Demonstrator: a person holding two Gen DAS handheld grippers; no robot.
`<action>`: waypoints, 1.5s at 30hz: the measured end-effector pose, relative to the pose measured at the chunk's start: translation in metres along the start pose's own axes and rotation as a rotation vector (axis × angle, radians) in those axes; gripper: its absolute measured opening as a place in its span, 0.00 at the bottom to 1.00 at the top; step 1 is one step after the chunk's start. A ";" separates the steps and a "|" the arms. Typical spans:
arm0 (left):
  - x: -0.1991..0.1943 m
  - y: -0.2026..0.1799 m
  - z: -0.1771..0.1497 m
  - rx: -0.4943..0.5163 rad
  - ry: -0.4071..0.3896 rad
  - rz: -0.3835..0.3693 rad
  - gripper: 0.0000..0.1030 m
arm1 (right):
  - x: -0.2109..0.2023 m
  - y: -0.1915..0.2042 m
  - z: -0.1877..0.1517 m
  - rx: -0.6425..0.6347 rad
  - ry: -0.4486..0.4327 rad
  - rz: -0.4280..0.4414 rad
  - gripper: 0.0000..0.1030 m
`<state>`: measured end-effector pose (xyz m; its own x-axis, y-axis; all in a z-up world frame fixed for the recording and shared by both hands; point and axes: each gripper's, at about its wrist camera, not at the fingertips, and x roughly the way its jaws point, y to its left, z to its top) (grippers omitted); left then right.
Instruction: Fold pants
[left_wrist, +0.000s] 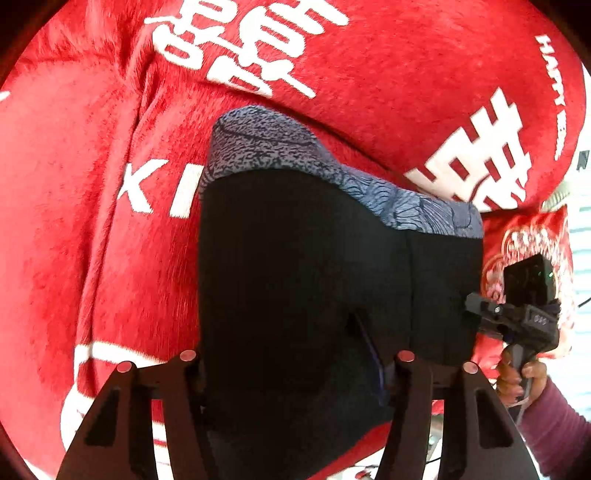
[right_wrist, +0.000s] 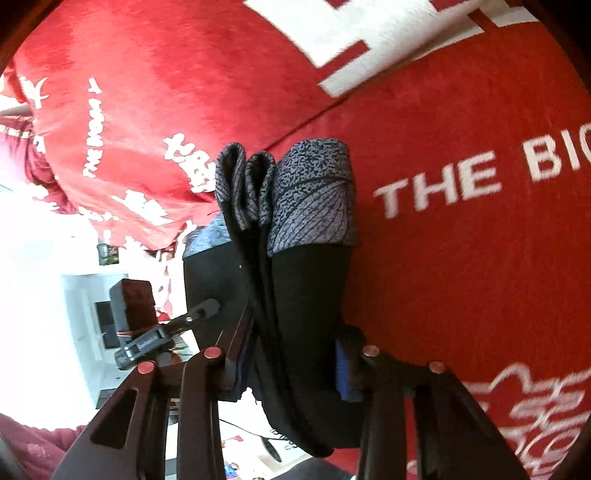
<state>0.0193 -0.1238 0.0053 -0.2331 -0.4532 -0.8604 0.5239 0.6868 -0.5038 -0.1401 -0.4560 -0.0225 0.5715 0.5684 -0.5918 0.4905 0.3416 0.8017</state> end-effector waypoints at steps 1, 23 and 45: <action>-0.007 -0.004 -0.007 0.011 0.002 0.013 0.59 | -0.002 0.003 -0.006 0.005 0.001 0.015 0.37; -0.034 0.027 -0.086 0.052 -0.030 0.382 1.00 | 0.003 0.005 -0.125 0.035 -0.058 -0.462 0.78; -0.134 -0.051 -0.147 0.174 -0.084 0.585 1.00 | -0.020 0.163 -0.222 -0.078 -0.153 -0.777 1.00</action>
<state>-0.0966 -0.0144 0.1352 0.1953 -0.0774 -0.9777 0.6731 0.7356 0.0762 -0.2177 -0.2451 0.1380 0.1718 0.0389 -0.9844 0.7418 0.6524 0.1552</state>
